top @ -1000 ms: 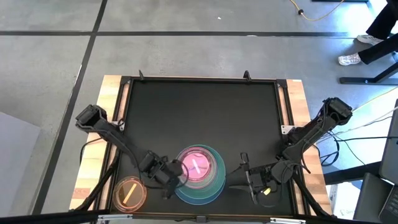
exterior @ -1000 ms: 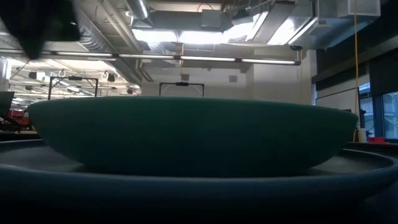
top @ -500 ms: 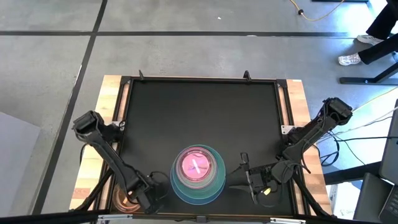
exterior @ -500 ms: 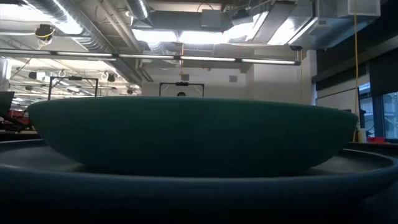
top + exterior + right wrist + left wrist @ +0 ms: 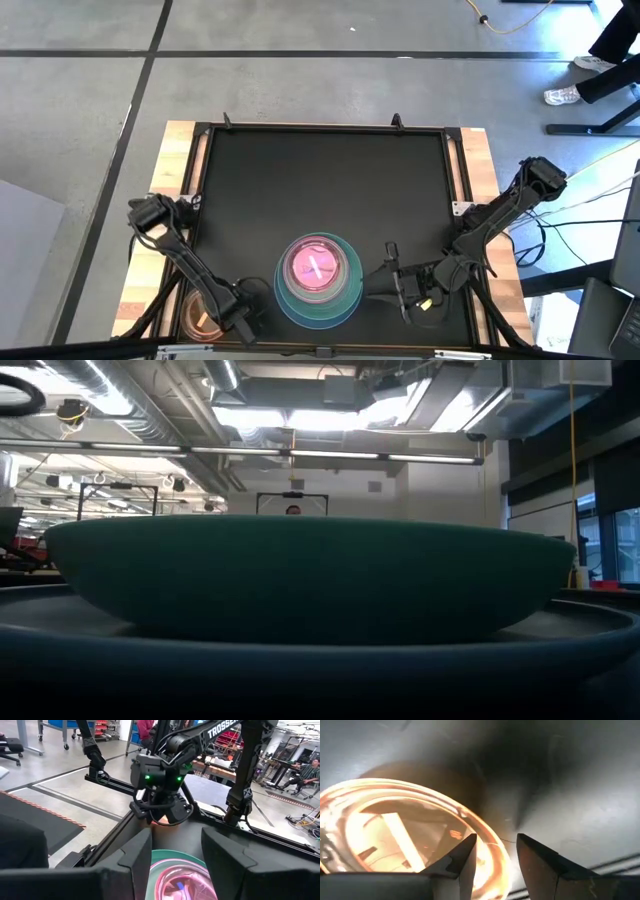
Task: Stack plastic plates
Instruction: Stack the orange plate on top of the red plate
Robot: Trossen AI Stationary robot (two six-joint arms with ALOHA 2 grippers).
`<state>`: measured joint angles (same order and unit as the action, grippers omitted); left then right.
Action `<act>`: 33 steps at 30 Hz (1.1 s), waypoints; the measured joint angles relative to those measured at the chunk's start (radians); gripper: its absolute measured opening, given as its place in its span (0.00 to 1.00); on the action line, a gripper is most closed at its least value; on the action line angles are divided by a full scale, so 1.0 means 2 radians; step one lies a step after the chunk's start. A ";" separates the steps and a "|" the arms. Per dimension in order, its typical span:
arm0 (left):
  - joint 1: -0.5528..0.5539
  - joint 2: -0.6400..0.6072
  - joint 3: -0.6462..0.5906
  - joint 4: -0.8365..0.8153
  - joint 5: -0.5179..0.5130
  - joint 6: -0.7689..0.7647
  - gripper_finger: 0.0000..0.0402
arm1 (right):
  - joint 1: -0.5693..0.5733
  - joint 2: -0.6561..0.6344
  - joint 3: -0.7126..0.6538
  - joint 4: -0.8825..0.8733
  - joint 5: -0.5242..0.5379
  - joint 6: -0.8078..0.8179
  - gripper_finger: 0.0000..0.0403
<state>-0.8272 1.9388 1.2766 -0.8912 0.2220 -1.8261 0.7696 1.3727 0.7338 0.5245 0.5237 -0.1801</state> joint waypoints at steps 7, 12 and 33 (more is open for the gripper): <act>-0.002 0.002 0.000 -0.008 -0.007 0.001 0.33 | 0.000 0.000 0.000 -0.001 0.000 0.000 0.41; -0.010 0.007 -0.004 -0.008 -0.022 -0.005 0.33 | 0.000 0.000 0.000 -0.001 0.000 0.000 0.41; -0.019 0.011 0.035 -0.087 -0.064 0.037 0.02 | 0.000 0.000 0.000 0.000 0.000 0.000 0.41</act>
<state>-0.8646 1.9602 1.3459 -1.0648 0.0934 -1.7526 0.7696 1.3727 0.7338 0.5236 0.5236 -0.1799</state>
